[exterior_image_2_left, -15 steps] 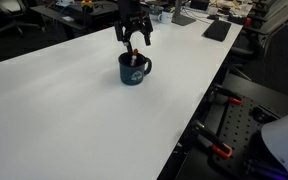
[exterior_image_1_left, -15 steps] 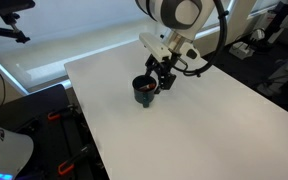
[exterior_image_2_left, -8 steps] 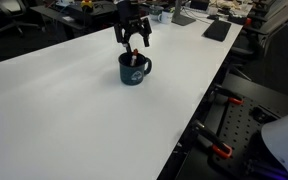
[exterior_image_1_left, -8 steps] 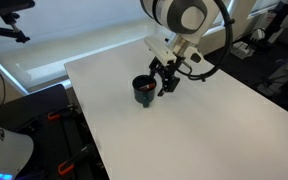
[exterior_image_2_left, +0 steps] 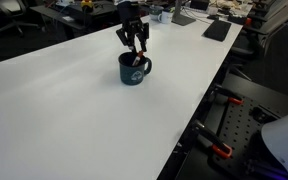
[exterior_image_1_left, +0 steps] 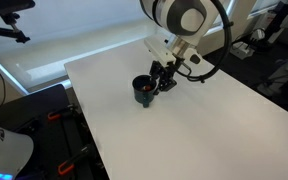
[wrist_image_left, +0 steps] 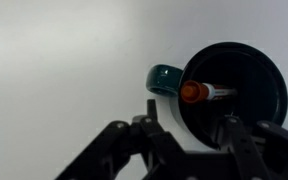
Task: Put the marker on the table
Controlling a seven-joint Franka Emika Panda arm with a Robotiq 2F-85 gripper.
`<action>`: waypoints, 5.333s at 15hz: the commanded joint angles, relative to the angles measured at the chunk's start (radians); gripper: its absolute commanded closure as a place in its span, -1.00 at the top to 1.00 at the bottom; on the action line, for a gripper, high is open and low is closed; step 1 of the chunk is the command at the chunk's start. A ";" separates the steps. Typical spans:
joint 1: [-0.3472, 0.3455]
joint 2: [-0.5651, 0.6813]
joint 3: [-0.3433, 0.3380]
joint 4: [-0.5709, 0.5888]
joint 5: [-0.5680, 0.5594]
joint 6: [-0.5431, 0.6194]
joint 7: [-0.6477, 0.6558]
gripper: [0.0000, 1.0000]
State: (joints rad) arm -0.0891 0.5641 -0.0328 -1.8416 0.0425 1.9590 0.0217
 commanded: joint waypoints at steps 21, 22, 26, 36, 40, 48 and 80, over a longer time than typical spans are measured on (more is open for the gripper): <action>0.023 -0.042 -0.010 -0.017 0.001 -0.016 0.042 1.00; 0.027 -0.045 -0.008 -0.017 0.005 -0.024 0.052 1.00; 0.015 -0.007 -0.007 0.002 0.003 -0.003 0.020 1.00; 0.012 0.006 -0.007 0.002 0.003 -0.003 0.019 1.00; 0.012 0.006 -0.007 0.002 0.003 -0.003 0.019 1.00; 0.016 -0.002 -0.009 -0.001 -0.001 -0.001 0.025 1.00; 0.042 -0.017 -0.001 -0.053 0.004 -0.006 0.033 1.00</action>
State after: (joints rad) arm -0.0488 0.5463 -0.0314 -1.8963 0.0458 1.9546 0.0562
